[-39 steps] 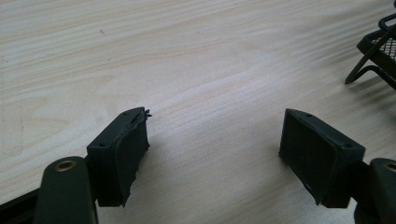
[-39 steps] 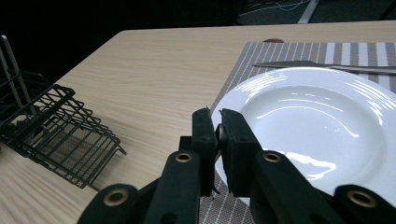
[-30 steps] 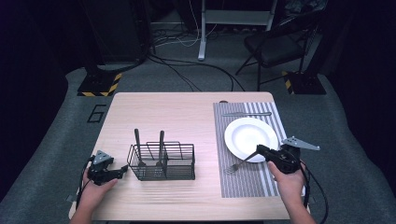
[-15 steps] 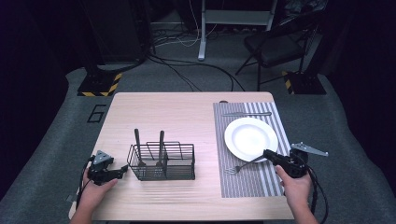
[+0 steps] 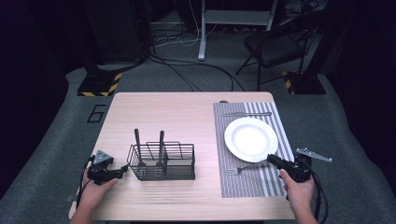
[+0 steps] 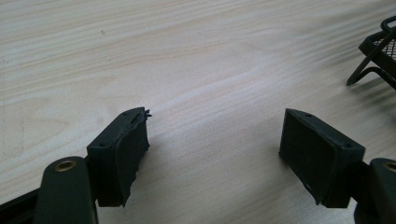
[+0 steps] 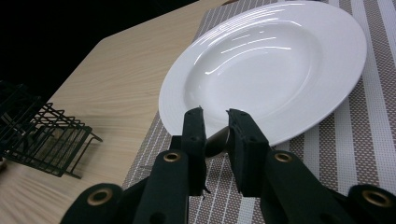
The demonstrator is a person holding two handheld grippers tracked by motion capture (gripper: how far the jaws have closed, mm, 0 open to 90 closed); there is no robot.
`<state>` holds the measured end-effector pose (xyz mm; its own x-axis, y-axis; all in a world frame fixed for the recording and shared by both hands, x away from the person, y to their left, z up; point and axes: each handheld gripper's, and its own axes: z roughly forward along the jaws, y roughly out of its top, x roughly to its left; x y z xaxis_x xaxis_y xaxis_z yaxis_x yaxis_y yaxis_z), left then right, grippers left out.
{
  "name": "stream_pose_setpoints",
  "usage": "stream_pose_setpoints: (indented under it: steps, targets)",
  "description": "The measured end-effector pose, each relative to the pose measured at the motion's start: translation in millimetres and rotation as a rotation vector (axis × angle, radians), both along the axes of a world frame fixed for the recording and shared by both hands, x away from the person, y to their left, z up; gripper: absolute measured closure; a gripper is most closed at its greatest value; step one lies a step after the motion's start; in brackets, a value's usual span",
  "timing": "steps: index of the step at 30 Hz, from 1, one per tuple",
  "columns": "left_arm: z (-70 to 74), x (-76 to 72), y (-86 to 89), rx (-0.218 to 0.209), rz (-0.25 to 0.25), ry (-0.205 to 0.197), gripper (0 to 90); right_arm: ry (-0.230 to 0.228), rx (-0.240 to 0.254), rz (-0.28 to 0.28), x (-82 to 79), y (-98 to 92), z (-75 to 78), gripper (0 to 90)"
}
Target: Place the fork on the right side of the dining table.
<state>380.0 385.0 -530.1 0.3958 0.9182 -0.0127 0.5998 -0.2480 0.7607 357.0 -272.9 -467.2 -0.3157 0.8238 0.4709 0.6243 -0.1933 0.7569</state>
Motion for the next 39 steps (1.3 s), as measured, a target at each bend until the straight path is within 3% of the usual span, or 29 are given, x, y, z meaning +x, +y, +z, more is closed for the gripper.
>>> stream_pose_setpoints:
  steps: [8, 13, 39]
  targets:
    - [0.1, 0.0, 0.0, 0.001, -0.001, 0.001, 23.6, 0.024, 0.028, -0.016, -4.6, -7.6, -10.9, 74.8]
    - [0.6, 0.0, 0.2, 0.001, -0.004, 0.008, 23.6, 0.025, 0.011, -0.021, -7.2, -9.1, -14.5, 73.4]
    - [0.4, -0.2, 0.1, 0.0, -0.006, 0.007, 23.5, 0.112, 0.046, -0.068, 2.9, -22.1, -38.7, 68.4]
